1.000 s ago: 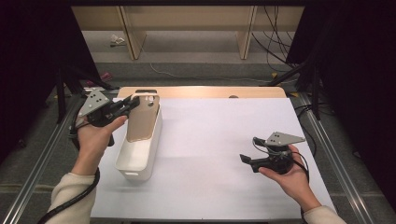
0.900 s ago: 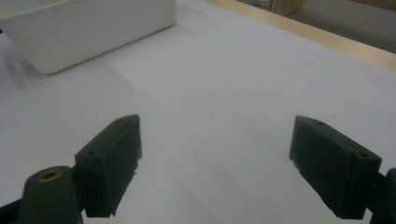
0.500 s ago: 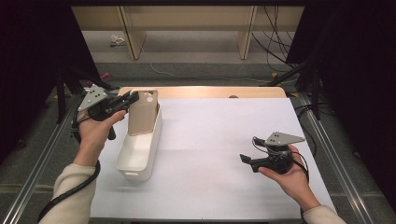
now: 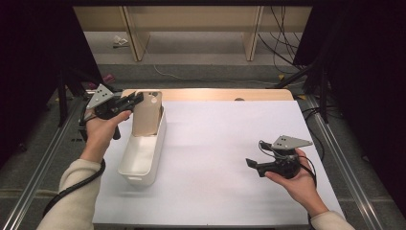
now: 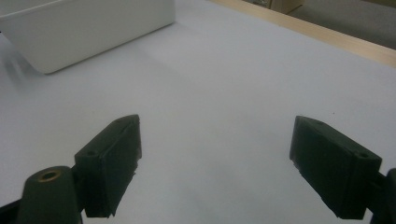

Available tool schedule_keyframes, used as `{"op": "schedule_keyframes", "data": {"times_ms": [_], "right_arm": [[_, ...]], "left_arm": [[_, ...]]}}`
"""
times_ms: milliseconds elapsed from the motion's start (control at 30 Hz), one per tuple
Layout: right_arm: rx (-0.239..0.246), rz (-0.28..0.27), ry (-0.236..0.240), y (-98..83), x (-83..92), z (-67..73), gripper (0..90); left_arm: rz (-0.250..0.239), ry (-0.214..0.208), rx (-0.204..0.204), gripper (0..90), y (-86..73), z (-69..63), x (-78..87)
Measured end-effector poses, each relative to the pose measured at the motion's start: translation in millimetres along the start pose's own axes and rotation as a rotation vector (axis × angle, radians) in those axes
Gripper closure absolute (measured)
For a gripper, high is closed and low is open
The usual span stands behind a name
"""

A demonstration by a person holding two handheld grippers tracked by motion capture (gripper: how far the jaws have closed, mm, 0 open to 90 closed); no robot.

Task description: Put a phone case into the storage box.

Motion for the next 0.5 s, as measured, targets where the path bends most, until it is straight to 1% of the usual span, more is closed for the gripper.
{"op": "schedule_keyframes", "data": {"times_ms": [167, 300, 500], "right_arm": [[-0.002, -0.002, 0.001, 0.0, -0.5, 0.2, 17.7], [-0.001, -0.003, 0.002, -0.1, -0.8, 0.3, 17.7], [-0.001, -0.002, 0.003, -0.2, -0.9, 0.5, 17.7]], "left_arm": [[0.004, 0.005, 0.012, 80.4, -4.0, 5.4, -4.2], [-0.002, 0.002, 0.035, 80.4, -7.3, 10.3, -8.1], [-0.003, -0.001, 0.044, 80.4, -11.9, 15.0, -12.8]]}}
Point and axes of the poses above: each handheld gripper's, and its own axes: x roughly backward along the jaws, y roughly out of its top, z roughly to its left, the point moved 6 cm from there along -x, roughly forward along the jaws, and after that the axes turned 9 degrees about x, right-handed, at the moved point
